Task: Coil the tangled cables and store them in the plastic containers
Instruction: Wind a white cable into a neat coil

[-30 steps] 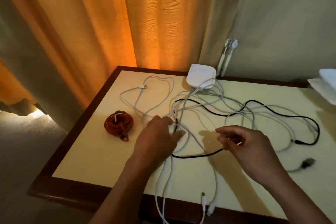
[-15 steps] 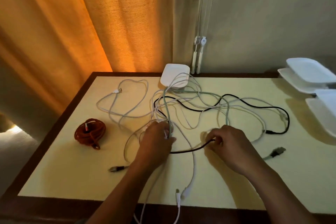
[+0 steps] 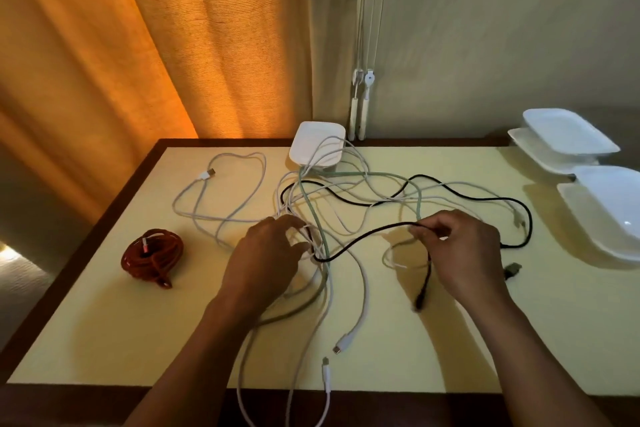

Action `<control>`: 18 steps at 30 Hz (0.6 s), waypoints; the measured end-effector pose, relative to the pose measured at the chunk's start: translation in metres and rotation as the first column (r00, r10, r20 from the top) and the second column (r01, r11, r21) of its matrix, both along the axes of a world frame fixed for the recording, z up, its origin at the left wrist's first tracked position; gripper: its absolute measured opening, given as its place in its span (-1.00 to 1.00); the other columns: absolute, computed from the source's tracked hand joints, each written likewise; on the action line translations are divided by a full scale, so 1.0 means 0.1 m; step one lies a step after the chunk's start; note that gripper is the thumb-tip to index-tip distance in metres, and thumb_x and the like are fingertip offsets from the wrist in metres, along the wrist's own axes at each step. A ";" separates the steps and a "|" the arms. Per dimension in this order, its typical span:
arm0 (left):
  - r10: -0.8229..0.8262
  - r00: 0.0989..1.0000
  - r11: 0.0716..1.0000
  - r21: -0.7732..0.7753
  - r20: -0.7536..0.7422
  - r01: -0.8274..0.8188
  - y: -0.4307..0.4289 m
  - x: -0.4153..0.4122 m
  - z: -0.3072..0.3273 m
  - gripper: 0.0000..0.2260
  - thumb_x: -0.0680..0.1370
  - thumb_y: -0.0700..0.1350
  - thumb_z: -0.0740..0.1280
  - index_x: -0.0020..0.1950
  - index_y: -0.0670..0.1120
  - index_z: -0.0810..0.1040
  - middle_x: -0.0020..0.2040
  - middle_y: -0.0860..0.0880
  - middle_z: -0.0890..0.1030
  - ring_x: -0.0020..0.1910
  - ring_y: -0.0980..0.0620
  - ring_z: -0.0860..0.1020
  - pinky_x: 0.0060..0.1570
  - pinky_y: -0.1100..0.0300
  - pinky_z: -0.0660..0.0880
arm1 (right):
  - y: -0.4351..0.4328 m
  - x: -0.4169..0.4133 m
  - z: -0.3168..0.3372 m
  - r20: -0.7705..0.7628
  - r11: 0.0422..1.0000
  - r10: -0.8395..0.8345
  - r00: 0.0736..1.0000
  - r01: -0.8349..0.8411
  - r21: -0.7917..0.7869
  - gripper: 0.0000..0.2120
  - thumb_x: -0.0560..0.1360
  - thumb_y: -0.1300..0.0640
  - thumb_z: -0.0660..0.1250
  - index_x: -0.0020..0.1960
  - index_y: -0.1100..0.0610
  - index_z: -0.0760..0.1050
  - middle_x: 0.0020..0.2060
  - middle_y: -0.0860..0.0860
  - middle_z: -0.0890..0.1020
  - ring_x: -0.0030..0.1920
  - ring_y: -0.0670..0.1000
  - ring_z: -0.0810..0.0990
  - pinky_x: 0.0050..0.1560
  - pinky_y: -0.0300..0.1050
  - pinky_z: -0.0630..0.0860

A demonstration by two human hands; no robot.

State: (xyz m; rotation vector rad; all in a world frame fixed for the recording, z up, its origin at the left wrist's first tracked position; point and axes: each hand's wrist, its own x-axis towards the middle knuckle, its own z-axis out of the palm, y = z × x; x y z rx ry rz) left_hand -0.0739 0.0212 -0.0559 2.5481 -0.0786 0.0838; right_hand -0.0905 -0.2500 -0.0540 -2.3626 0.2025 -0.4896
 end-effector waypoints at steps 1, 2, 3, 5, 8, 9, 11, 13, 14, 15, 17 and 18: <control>0.005 1.000 1.000 -0.021 0.018 -0.005 0.02 -0.01 0.01 -0.81 0.60 0.05 0.40 0.22 0.17 0.59 -0.03 0.07 0.62 -0.11 0.10 0.58 -0.08 0.14 0.51 | 0.01 0.00 0.01 0.004 0.999 -0.014 1.000 0.013 0.051 -0.93 0.45 0.11 0.55 -0.14 0.10 0.71 -0.25 -0.10 0.67 -0.20 -0.18 0.61 -0.18 -0.54 0.38; -0.004 0.999 0.998 -0.068 0.040 0.006 0.02 -0.03 0.02 -0.81 0.62 0.08 0.37 0.22 0.15 0.59 -0.06 0.10 0.61 -0.14 0.17 0.57 -0.13 0.18 0.50 | 0.03 0.00 0.03 0.017 0.994 -0.028 0.999 0.026 0.106 -0.92 0.45 0.09 0.55 -0.14 0.09 0.70 -0.27 -0.12 0.68 -0.22 -0.21 0.61 -0.19 -0.54 0.39; -0.024 0.998 0.991 -0.129 0.061 0.032 0.01 -0.05 0.03 -0.79 0.62 0.11 0.35 0.24 0.13 0.58 -0.07 0.13 0.60 -0.16 0.20 0.57 -0.16 0.23 0.49 | 0.05 0.00 0.05 0.036 0.985 -0.044 0.998 0.038 0.167 -0.92 0.45 0.08 0.55 -0.15 0.07 0.70 -0.30 -0.13 0.68 -0.25 -0.21 0.62 -0.20 -0.53 0.41; -0.104 0.991 0.968 -0.221 0.088 0.121 -0.06 -0.12 0.06 -0.68 0.59 0.21 0.32 0.29 0.13 0.52 -0.04 0.14 0.57 -0.13 0.22 0.57 -0.14 0.25 0.52 | 0.09 0.00 0.12 0.078 0.950 -0.066 0.995 0.039 0.309 -0.93 0.46 0.07 0.55 -0.16 0.01 0.68 -0.38 -0.12 0.67 -0.33 -0.20 0.62 -0.26 -0.49 0.44; -0.258 0.961 0.955 -0.125 0.101 0.270 -0.16 -0.23 0.03 -0.62 0.54 0.32 0.31 0.31 0.22 0.50 0.08 0.19 0.50 -0.01 0.23 0.53 -0.03 0.31 0.48 | 0.12 0.00 0.22 0.124 0.847 -0.035 0.992 -0.036 0.531 -0.91 0.51 0.07 0.50 -0.17 -0.03 0.66 -0.46 -0.03 0.62 -0.47 -0.02 0.56 -0.35 -0.23 0.51; -0.289 0.952 0.953 -0.063 0.102 0.296 -0.18 -0.25 0.00 -0.64 0.56 0.27 0.34 0.32 0.23 0.50 0.12 0.19 0.48 0.03 0.21 0.52 0.01 0.29 0.47 | 0.13 -0.01 0.26 0.148 0.793 -0.037 0.988 -0.061 0.607 -0.90 0.53 0.08 0.47 -0.16 -0.01 0.66 -0.48 -0.01 0.56 -0.50 0.05 0.50 -0.39 -0.13 0.49; -0.306 0.948 0.952 0.009 0.088 0.307 -0.21 -0.25 -0.07 -0.64 0.59 0.15 0.38 0.38 0.23 0.47 0.19 0.15 0.45 0.11 0.12 0.52 0.10 0.16 0.50 | 0.13 -0.03 0.32 0.191 0.670 -0.072 0.979 -0.095 0.737 -0.90 0.58 0.10 0.42 -0.11 0.01 0.66 -0.47 0.01 0.45 -0.53 0.06 0.37 -0.43 -0.10 0.39; -0.307 0.948 0.952 0.032 0.080 0.305 -0.23 -0.24 -0.14 -0.63 0.60 0.10 0.39 0.40 0.23 0.44 0.16 0.13 0.44 0.13 0.06 0.51 0.12 0.10 0.49 | 0.11 -0.05 0.39 0.231 0.510 -0.093 0.969 -0.153 0.846 -0.88 0.62 0.14 0.35 -0.05 0.09 0.63 -0.45 0.01 0.36 -0.52 0.01 0.26 -0.47 -0.15 0.29; -0.305 0.949 0.952 0.041 0.078 0.303 -0.25 -0.23 -0.16 -0.65 0.61 0.09 0.37 0.39 0.23 0.44 0.13 0.14 0.43 0.11 0.04 0.52 0.10 0.10 0.49 | 0.09 -0.05 0.43 0.257 0.424 -0.091 0.962 -0.196 0.884 -0.87 0.64 0.14 0.31 -0.03 0.13 0.60 -0.44 0.02 0.33 -0.52 -0.02 0.22 -0.48 -0.18 0.25; -0.298 0.951 0.954 0.048 0.079 0.295 -0.26 -0.21 -0.19 -0.68 0.62 0.10 0.35 0.37 0.22 0.45 0.10 0.13 0.43 0.09 0.03 0.52 0.07 0.10 0.49 | 0.06 -0.06 0.45 0.277 0.349 -0.092 0.956 -0.230 0.909 -0.86 0.65 0.13 0.28 -0.02 0.14 0.57 -0.43 0.02 0.29 -0.52 -0.04 0.20 -0.49 -0.20 0.22; -0.259 0.959 0.966 0.025 0.112 0.258 -0.27 -0.13 -0.23 -0.78 0.65 0.08 0.30 0.30 0.19 0.52 0.07 0.09 0.47 0.05 0.02 0.54 0.03 0.08 0.51 | -0.02 -0.06 0.47 0.288 0.273 -0.117 0.951 -0.248 0.929 -0.85 0.65 0.11 0.26 -0.02 0.14 0.54 -0.42 0.01 0.26 -0.52 -0.05 0.17 -0.49 -0.22 0.19; -0.223 0.965 0.974 -0.013 0.141 0.227 -0.27 -0.09 -0.23 -0.82 0.66 0.04 0.29 0.26 0.16 0.57 0.04 0.07 0.48 0.01 0.04 0.54 0.00 0.13 0.49 | -0.06 -0.06 0.44 0.271 0.289 -0.137 0.953 -0.223 0.931 -0.86 0.65 0.11 0.27 -0.02 0.14 0.55 -0.42 0.01 0.27 -0.51 -0.04 0.18 -0.48 -0.21 0.19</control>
